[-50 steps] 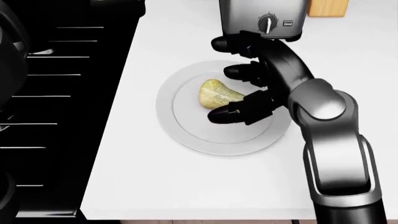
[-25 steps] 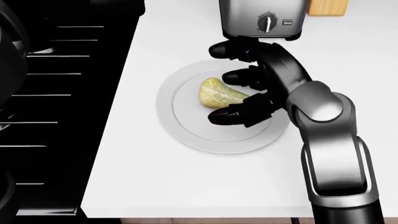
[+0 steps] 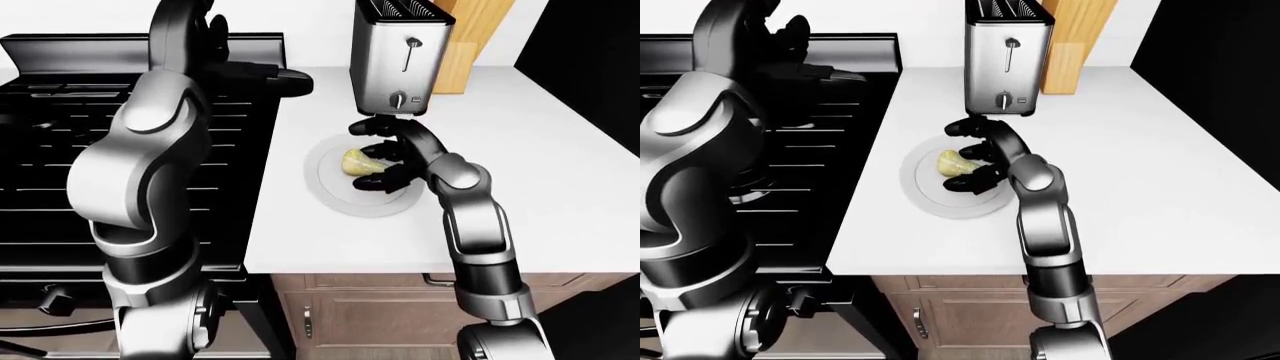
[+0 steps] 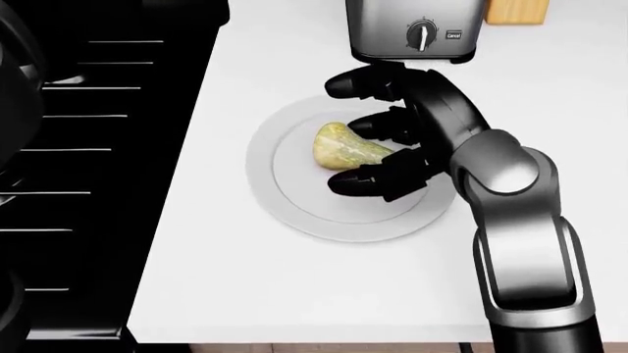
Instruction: Pick the squash from the plate and place it in the pan.
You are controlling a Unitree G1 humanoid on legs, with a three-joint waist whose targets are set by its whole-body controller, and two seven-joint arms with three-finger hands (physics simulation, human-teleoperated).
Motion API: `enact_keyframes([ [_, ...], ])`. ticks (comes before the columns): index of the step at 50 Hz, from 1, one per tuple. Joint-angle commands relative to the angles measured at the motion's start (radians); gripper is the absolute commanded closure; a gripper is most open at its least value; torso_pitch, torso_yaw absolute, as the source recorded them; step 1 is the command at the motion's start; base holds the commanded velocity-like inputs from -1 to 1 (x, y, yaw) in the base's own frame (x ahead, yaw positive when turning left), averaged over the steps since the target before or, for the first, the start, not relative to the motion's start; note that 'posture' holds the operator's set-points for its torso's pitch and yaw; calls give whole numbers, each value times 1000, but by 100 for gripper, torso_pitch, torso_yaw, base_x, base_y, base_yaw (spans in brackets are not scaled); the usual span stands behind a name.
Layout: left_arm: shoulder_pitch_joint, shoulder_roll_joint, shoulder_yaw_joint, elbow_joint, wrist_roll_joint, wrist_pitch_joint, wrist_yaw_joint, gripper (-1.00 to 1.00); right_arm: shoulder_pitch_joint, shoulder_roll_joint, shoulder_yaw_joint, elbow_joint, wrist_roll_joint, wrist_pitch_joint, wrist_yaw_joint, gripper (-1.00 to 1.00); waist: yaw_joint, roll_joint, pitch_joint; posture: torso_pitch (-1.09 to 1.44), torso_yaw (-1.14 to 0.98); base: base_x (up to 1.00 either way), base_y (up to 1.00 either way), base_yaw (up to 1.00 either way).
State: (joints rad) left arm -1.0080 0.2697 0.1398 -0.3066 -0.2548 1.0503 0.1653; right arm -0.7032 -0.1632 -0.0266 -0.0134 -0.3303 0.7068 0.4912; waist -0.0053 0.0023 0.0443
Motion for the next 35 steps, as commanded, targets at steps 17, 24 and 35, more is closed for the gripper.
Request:
enact_keyframes([
  [17, -38, 7, 9, -36, 1, -15, 6, -100, -40, -8, -15, -29, 4, -36, -22, -13, 0, 0, -29, 0, 0, 0, 0, 0],
  [24, -37, 7, 8, -30, 1, -21, 5, -100, -39, -8, -12, -23, 6, -40, -23, -13, 0, 0, -28, 0, 0, 0, 0, 0],
  [35, -37, 8, 9, -30, 1, -21, 4, -100, -35, -2, -4, -14, 0, -49, -26, -11, 0, 0, -28, 0, 0, 0, 0, 0],
])
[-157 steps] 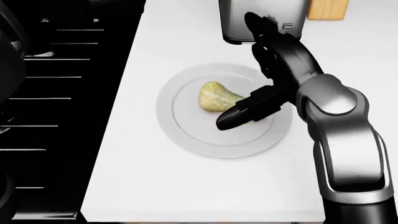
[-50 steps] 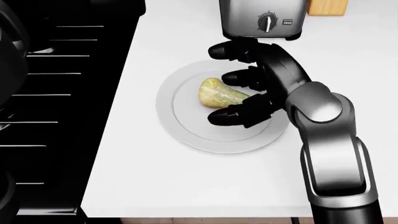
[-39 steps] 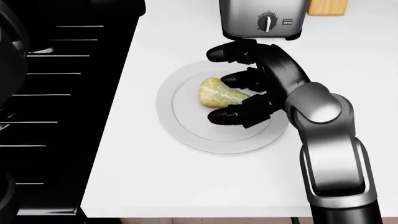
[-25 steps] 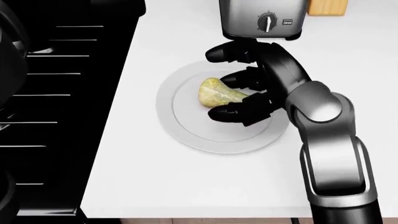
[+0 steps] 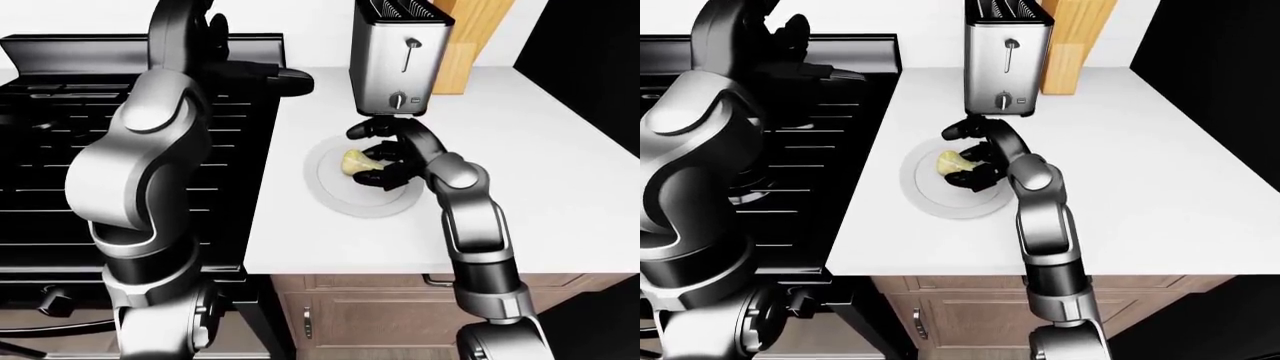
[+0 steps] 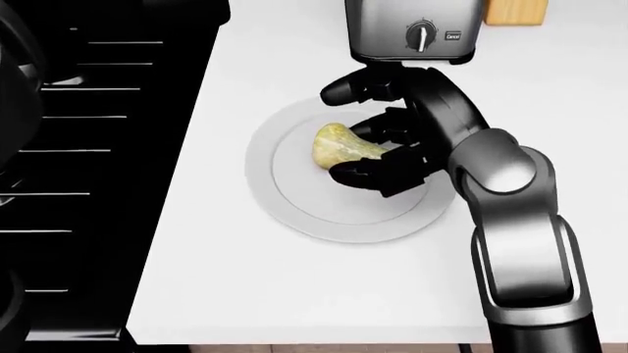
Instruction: Pick the squash from the plate and place it in the pan.
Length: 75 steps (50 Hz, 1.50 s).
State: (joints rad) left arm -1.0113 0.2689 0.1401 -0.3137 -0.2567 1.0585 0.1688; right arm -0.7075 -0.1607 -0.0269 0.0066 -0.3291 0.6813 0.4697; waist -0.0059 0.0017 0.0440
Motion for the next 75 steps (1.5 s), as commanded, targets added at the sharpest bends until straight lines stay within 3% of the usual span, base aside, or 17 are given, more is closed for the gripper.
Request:
enact_keyframes([
  [1, -33, 9, 8, -22, 3, -31, 1, -100, -31, -4, -4, -30, -1, -28, -4, -9, 0, 1, -28, 0, 0, 0, 0, 0],
  [12, -31, 7, 5, -23, 6, -33, 0, -100, -30, -3, -5, -30, -3, -29, -2, 8, 1, 1, -30, 0, 0, 0, 0, 0],
  [31, -32, 5, 6, -28, 7, -28, 0, -100, -28, 3, 0, -35, -10, -31, 3, 13, -1, 1, -30, 0, 0, 0, 0, 0],
  [34, -33, 5, 7, -28, 7, -27, 0, -100, -30, 3, -2, -35, -11, -31, 4, 28, -1, 1, -30, 0, 0, 0, 0, 0],
  [45, -32, 5, 7, -28, 7, -27, 0, -100, -41, 2, -8, -58, -7, -16, -7, 46, 0, 0, -29, 0, 0, 0, 0, 0],
  [75, -31, 3, 4, -24, 14, -33, -5, -100, -85, -4, -4, -186, -2, 67, -15, 77, -2, 4, -20, 0, 0, 0, 0, 0],
])
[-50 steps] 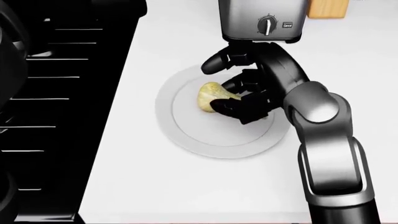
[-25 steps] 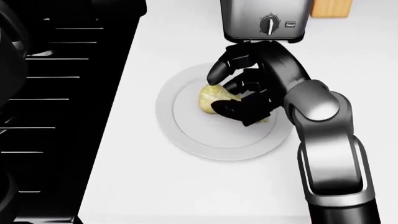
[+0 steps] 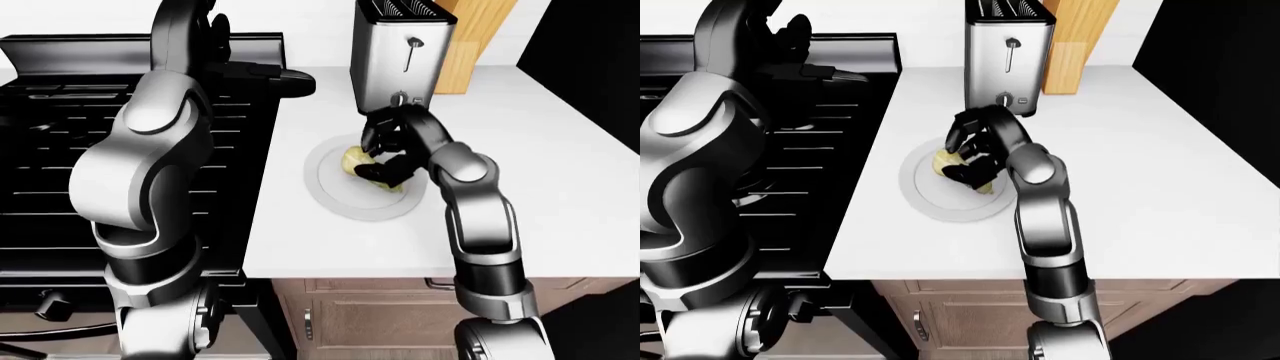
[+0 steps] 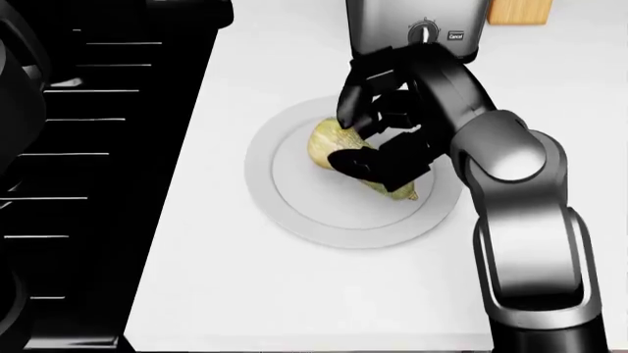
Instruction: Pick the squash from the plate and place it in the pan.
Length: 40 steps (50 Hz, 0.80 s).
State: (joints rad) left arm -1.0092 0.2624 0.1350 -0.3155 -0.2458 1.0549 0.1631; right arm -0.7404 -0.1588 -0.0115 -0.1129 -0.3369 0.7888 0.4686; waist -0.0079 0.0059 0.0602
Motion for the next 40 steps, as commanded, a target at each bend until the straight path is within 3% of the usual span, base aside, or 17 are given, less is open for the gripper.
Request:
enact_keyframes([
  [1, -33, 9, 9, -22, 4, -30, 1, -100, -53, -5, -18, -73, 5, -37, -13, 89, 0, 0, -36, 0, 0, 0, 0, 0],
  [4, -32, 8, 7, -22, 5, -30, 1, -100, -53, -5, -19, -77, 5, -37, -12, 100, 0, 0, -36, 0, 0, 0, 0, 0],
  [32, -33, 10, 11, -23, 5, -30, 1, -100, -116, 1, -6, -245, -13, 107, 14, 100, 2, 1, -35, 0, 0, 0, 0, 0],
  [40, -34, 11, 12, -28, 2, -25, 4, -100, -149, 3, -17, -289, 11, 129, -20, 100, 2, 1, -34, 0, 0, 0, 0, 0],
])
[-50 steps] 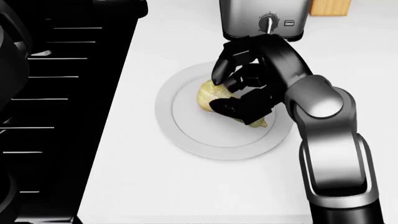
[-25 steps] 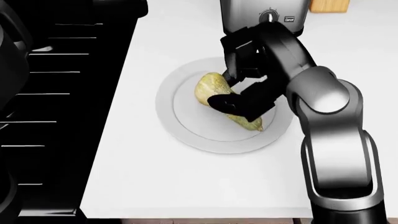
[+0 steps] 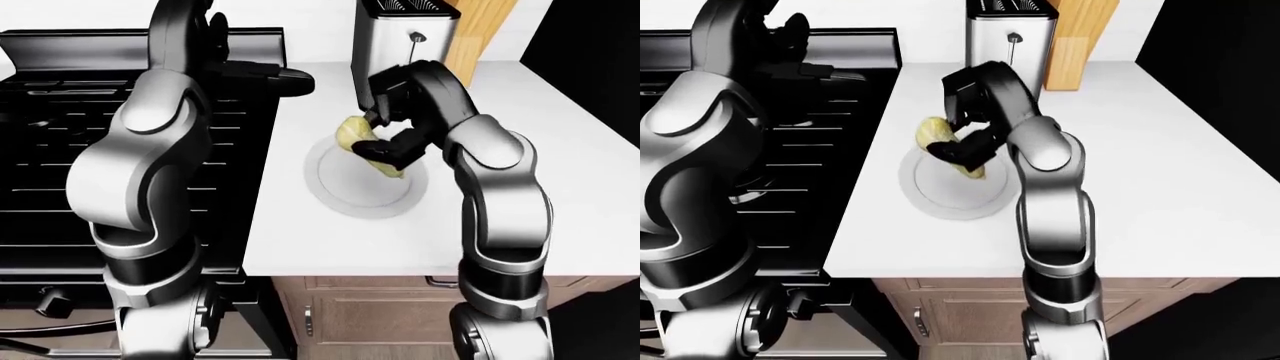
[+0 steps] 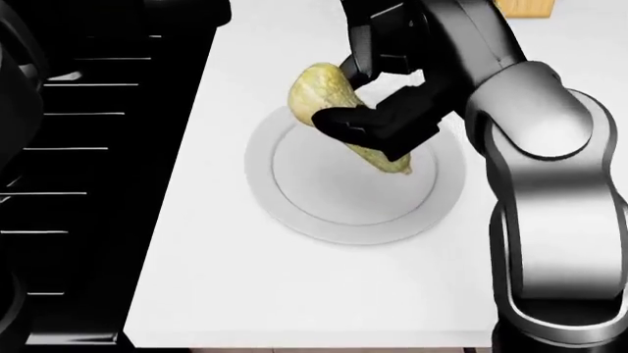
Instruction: Pick the squash from the plate and place it in the pan.
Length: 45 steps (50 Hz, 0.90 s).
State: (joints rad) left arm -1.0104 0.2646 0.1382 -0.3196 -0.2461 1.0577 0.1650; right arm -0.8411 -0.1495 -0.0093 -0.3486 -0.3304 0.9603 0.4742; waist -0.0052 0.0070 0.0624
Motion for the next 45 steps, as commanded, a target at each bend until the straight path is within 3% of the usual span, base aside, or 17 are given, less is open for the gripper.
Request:
enact_keyframes([
  [1, -34, 9, 9, -24, 2, -28, 2, -100, -54, -7, -20, -61, 8, -36, -28, 100, 0, 0, -36, 0, 0, 0, 0, 0],
  [19, -35, 11, 9, -30, -4, -22, 8, -100, -83, -17, -28, -96, 60, -43, -98, 100, -2, 1, -32, 0, 0, 0, 0, 0],
  [20, -34, 11, 9, -28, -3, -25, 7, -100, -84, -18, -28, -95, 61, -43, -100, 100, 0, 5, -51, 0, 0, -7, 0, 0],
  [24, -36, 11, 9, -28, -4, -23, 8, -100, -83, -21, -27, -94, 66, -43, -103, 100, 7, 8, -66, 0, 0, -16, 0, 0],
  [32, -36, 11, 9, -31, -5, -19, 9, -100, -84, -26, -25, -99, 71, -40, -107, 100, 4, 10, -52, 0, 0, -17, 0, 0],
  [33, -36, 11, 9, -31, -5, -20, 9, -100, -82, -26, -25, -99, 72, -43, -107, 100, 2, 12, -35, 0, 0, -3, 0, 0],
  [35, -36, 12, 10, -27, -5, -24, 8, -100, -84, -26, -23, -98, 71, -41, -107, 100, -2, 9, -24, 0, 0, 0, 0, 0],
  [38, -36, 13, 9, -27, -5, -23, 8, -100, -84, -25, -23, -97, 72, -41, -107, 100, -4, 6, -24, 0, 0, 0, 0, 0],
  [39, -36, 12, 9, -26, -5, -24, 8, -100, -85, -25, -22, -99, 72, -38, -107, 100, -4, 9, -41, 0, 0, -8, 0, 0],
  [43, -36, 13, 9, -21, -3, -29, 6, -100, -83, -24, -21, -94, 72, -47, -109, 100, 0, 8, -56, 0, 0, -12, 0, 0],
  [45, -35, 13, 8, -21, -2, -30, 6, -100, -83, -24, -21, -95, 72, -47, -109, 100, 3, 1, -34, 0, 0, -2, 0, 0],
])
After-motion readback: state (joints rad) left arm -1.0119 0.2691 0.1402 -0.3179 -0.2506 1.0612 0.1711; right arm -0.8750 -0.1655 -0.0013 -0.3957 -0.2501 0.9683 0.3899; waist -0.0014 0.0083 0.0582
